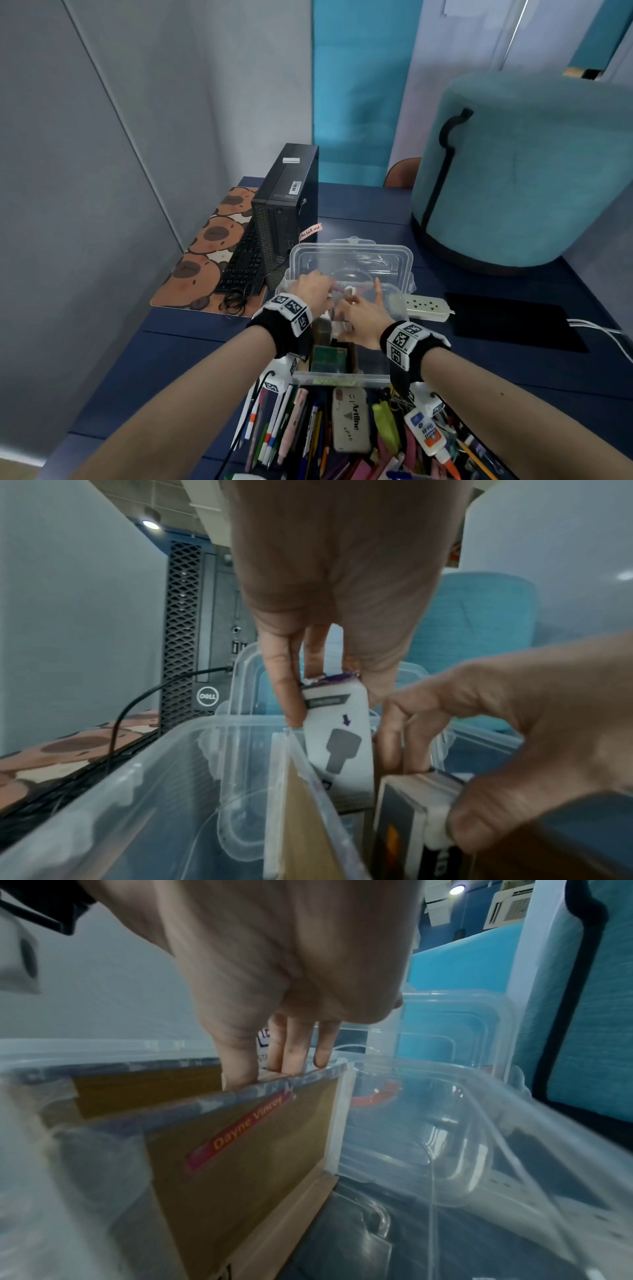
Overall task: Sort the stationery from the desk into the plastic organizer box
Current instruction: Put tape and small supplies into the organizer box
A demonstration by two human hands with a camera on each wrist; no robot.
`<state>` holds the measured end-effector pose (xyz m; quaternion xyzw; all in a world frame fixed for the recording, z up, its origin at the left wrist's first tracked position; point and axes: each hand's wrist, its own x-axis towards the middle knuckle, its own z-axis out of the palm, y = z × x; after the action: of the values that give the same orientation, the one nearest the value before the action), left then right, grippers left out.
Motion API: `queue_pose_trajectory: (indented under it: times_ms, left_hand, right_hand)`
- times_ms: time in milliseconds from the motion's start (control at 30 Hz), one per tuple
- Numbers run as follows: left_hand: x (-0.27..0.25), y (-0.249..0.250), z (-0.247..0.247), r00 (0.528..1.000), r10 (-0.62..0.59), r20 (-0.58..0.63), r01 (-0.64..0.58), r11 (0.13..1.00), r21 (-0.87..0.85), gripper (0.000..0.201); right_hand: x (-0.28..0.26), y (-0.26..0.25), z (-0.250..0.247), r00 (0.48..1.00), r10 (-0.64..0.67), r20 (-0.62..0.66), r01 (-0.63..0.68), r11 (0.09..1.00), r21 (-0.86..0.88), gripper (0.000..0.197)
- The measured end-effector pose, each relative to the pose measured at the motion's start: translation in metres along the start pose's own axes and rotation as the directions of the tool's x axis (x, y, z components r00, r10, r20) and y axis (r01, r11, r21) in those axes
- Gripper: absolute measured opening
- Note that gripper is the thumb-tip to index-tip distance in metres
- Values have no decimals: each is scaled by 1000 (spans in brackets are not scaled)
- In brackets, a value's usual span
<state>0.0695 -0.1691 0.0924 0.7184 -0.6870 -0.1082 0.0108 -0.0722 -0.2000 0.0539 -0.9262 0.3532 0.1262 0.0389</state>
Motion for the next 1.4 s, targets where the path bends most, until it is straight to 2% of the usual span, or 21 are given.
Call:
queue_pose_trajectory:
  times_ms: [167,333,467,533,633,833,967,1100,1400]
  left_hand:
    - [5,8,9,978,109,176,-135,980,146,33]
    - [1,0,14,944,223,244,-260,957,131,39]
    - [-1,-18,20,901,210,379,-298,935,192,56]
    - [1,-27,30,904,199,377,-317,905,284,68]
    - [1,-31,41,911,240,336,-378,811,446,78]
    - [-4,-26,42,919,256,301,-388,723,571,63]
    - [8,-18,41,914,235,331,-379,786,488,56]
    - [19,-19,50,887,201,417,-379,831,407,55]
    - [24,-28,61,852,178,492,-378,860,344,51]
  right_hand:
    - [0,2,0,999,26,-32,-24,999,45,45]
    - [1,1,0,999,36,-30,-34,998,56,41]
    - [0,-2,-9,999,49,4,-49,995,88,30]
    - [-2,-3,-11,998,53,15,-55,991,119,24]
    - [-3,-3,-11,998,44,38,-49,991,123,24]
    - [-5,-2,-12,998,28,47,-32,995,96,18]
    - [-4,-3,-13,999,30,40,-33,997,72,17]
    - [-5,-4,-14,997,1,78,-6,997,75,33]
    - [6,6,-12,987,-52,151,46,998,45,25]
